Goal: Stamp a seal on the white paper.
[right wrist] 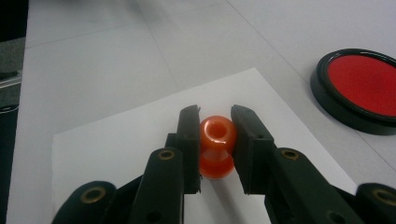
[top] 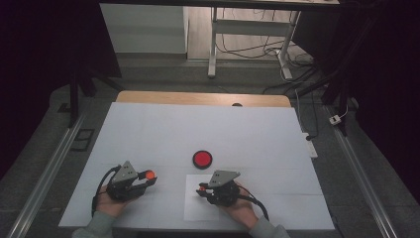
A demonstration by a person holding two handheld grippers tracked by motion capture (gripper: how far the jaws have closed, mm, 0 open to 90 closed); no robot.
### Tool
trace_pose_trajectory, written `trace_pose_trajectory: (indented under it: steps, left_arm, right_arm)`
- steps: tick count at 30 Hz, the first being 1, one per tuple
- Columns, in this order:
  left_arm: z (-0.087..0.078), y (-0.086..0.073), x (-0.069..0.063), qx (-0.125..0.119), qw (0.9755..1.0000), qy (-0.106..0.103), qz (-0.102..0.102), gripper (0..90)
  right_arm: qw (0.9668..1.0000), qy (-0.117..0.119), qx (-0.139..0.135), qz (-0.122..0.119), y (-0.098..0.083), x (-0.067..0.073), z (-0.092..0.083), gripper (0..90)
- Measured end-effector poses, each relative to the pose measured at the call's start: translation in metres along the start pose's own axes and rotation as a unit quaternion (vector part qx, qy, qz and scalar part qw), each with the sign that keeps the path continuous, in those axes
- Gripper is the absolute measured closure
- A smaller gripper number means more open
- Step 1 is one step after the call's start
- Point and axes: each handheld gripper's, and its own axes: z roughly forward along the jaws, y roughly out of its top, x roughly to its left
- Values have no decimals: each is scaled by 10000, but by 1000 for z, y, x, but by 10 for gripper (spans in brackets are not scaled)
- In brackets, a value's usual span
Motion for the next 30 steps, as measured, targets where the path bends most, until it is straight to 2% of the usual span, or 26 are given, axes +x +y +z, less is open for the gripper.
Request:
trace_pose_trajectory:
  steps: [14, 30]
  left_arm:
    - [1, 0, 0, 20, 10000, 3, -6, 646]
    - [0, 0, 0, 7, 10000, 20, -9, 647]
  right_arm:
    - [9999, -45, -127, -15, -3, 2, 0, 736]
    - [9999, -73, -143, -15, -4, 3, 0, 737]
